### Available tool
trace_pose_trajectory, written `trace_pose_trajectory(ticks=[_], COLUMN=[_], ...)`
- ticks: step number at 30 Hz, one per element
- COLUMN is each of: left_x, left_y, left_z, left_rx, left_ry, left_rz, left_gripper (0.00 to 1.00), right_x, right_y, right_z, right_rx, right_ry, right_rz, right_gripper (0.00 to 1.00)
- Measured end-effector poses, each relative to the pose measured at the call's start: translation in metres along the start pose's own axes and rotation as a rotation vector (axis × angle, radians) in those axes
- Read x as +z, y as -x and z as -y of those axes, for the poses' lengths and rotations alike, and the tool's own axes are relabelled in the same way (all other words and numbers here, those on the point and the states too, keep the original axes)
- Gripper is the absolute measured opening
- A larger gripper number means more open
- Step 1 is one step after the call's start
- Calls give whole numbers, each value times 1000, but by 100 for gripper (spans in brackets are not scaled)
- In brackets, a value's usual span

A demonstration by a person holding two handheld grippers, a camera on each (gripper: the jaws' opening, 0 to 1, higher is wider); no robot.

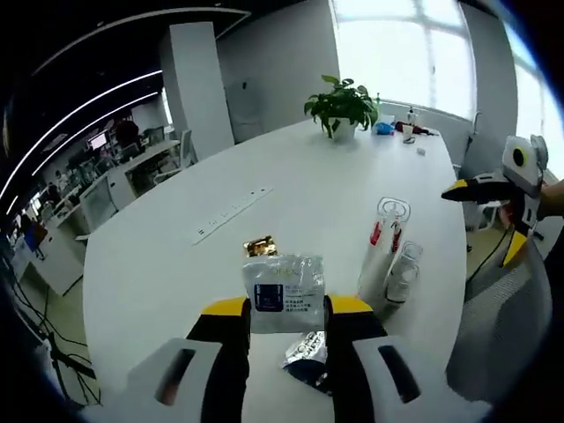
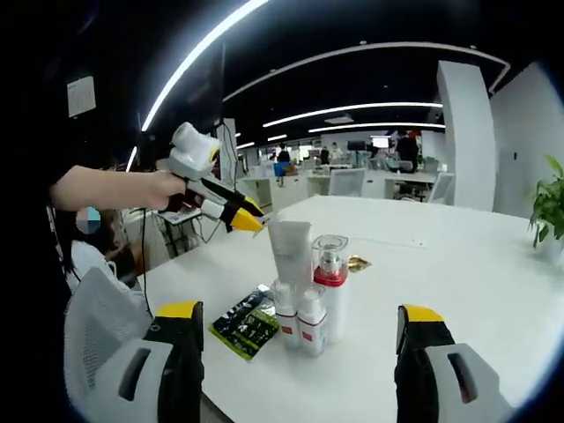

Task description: Arrange the skincare products in the storage area until every visible bottle or jar stands upright without overlapping.

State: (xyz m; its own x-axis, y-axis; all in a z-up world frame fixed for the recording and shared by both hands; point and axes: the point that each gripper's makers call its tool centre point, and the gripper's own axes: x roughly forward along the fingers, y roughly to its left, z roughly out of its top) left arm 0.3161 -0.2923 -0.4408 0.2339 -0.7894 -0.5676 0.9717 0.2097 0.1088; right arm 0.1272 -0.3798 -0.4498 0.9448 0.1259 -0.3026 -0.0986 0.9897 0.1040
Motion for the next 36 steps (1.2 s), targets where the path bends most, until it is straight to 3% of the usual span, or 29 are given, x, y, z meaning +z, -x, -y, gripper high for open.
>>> trace_pose_trajectory(ticks=[10, 23, 34, 36], left_x=[4, 18, 30, 30], left_y=[31, 57, 77, 79], left_z=[29, 63, 91, 95], left_rx=[36, 69, 52, 56], left_ry=[17, -75, -106, -123], left_rz=[59, 108, 177, 177], left_gripper=[29, 29, 29, 29], right_x=[15, 44, 61, 71], right_y=[0, 1, -5, -5], right_z=[-13, -28, -54, -63], right_rx=[32, 77, 172, 216], right_ry=[-16, -85, -203, -217], right_rz=[49, 129, 162, 182], right_gripper=[91, 84, 70, 61])
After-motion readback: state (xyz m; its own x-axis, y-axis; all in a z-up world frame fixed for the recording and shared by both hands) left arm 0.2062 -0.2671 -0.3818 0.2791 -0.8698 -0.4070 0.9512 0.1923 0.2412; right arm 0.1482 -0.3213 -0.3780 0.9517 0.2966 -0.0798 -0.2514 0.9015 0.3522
